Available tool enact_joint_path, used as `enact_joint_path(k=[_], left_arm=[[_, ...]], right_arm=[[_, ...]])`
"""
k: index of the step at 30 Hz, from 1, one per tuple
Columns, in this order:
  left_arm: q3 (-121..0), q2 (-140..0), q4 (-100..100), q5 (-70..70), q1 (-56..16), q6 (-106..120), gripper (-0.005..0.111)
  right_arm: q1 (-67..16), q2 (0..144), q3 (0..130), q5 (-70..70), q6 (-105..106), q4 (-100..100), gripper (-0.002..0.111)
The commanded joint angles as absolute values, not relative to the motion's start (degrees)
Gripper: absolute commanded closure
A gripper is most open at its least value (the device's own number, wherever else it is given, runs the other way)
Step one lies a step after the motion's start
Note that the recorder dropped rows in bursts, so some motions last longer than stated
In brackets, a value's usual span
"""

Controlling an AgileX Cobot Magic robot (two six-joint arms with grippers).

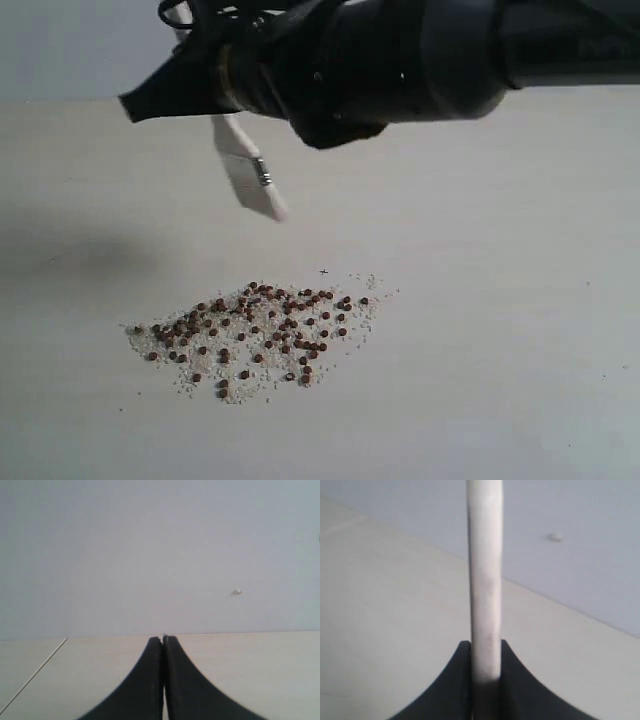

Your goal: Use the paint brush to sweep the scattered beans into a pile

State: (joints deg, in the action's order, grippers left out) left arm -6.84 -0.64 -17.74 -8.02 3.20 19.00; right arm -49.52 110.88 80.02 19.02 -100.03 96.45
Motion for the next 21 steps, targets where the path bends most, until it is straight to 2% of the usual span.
enact_joint_path(k=[1,2,5,10,15,17,21], left_arm=[[-6.7,-0.3,-18.2,-8.0,2.9,19.1,0.107],[-6.7,-0.3,-18.2,-8.0,2.9,19.1,0.107],[-6.7,-0.3,-18.2,-8.0,2.9,19.1,0.107],[-6.7,-0.3,-18.2,-8.0,2.9,19.1,0.107],[-6.7,-0.3,-18.2,-8.0,2.9,19.1,0.107],[-6.7,-0.3,-18.2,-8.0,2.9,19.1,0.107],[-6.7,-0.3,-18.2,-8.0,2.9,19.1,0.107]], right_arm=[[-53.9,106.5,75.3,43.2,-92.2,85.8,0.108],[-54.4,105.8,74.0,43.6,-94.6,85.2,0.108],[-56.7,104.0,67.1,38.0,-121.7,93.1,0.108],[-64.2,104.7,69.4,45.5,-121.7,92.7,0.108],[-63.6,104.7,77.3,45.7,-121.7,97.3,0.108],[-60.4,104.7,80.5,40.4,-112.3,99.2,0.108],[-54.7,104.7,86.2,39.1,-69.2,67.0,0.108]])
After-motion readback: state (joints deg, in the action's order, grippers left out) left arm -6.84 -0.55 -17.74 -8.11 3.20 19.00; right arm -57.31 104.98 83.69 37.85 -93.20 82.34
